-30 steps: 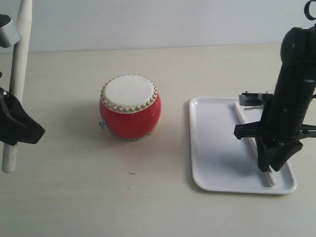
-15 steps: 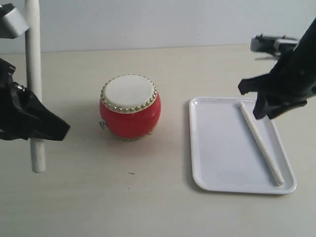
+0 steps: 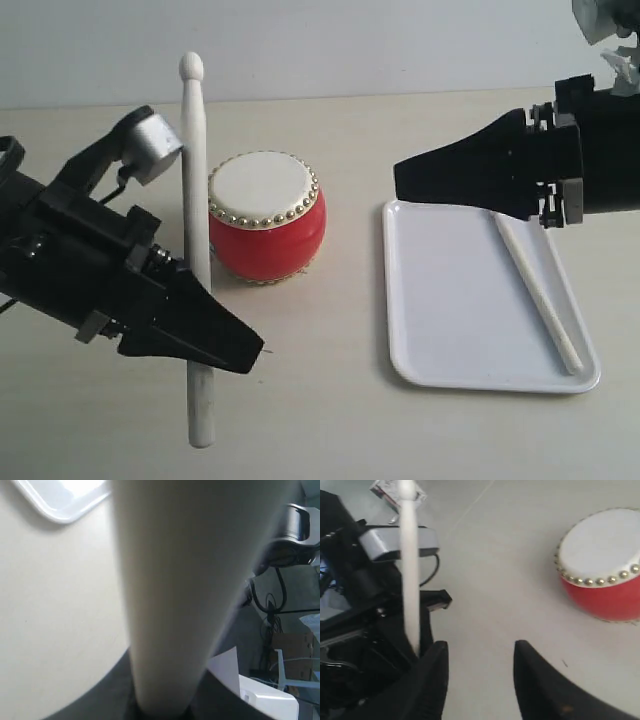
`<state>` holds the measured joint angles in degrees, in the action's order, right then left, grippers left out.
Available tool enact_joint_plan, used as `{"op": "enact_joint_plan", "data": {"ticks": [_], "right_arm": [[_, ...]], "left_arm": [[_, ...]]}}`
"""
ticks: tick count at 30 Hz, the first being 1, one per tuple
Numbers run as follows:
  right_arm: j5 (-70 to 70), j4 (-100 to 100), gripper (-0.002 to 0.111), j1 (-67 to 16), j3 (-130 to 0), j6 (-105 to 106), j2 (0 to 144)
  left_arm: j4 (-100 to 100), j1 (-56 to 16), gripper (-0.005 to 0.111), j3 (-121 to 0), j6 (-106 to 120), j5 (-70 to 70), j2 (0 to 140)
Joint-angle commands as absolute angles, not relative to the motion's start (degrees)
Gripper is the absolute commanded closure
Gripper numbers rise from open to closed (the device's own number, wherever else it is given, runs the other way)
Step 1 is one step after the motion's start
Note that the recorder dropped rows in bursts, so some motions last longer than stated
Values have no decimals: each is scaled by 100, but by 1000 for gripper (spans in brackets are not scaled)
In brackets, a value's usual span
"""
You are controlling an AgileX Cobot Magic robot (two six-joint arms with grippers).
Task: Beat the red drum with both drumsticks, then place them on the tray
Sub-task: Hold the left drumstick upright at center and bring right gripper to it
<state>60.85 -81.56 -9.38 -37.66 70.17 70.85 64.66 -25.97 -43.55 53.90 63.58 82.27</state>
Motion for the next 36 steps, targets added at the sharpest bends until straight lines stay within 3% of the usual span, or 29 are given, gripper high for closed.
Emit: {"op": "enact_joint_plan", "data": {"ticks": [1,6,11,36], "right_arm": [[6491,-8752,60,-1142,-3739,7587,7334],[5666,-9063,52,-2253,-3813,7921,7796],[5610,-9276,51,-2896,-4212,8239,8330],[5670,-9632,52,-3135,-4681,8239,9076]], "left_arm": [[6587,-2610,107,-4330,5764,6523,8559],[6796,-2610,107,-4330,6273,6565,8749],[6730,-2610,107,-4330,6586,6611,8770],[6645,-2610,107,-4330,6893,6645,8770]]}}
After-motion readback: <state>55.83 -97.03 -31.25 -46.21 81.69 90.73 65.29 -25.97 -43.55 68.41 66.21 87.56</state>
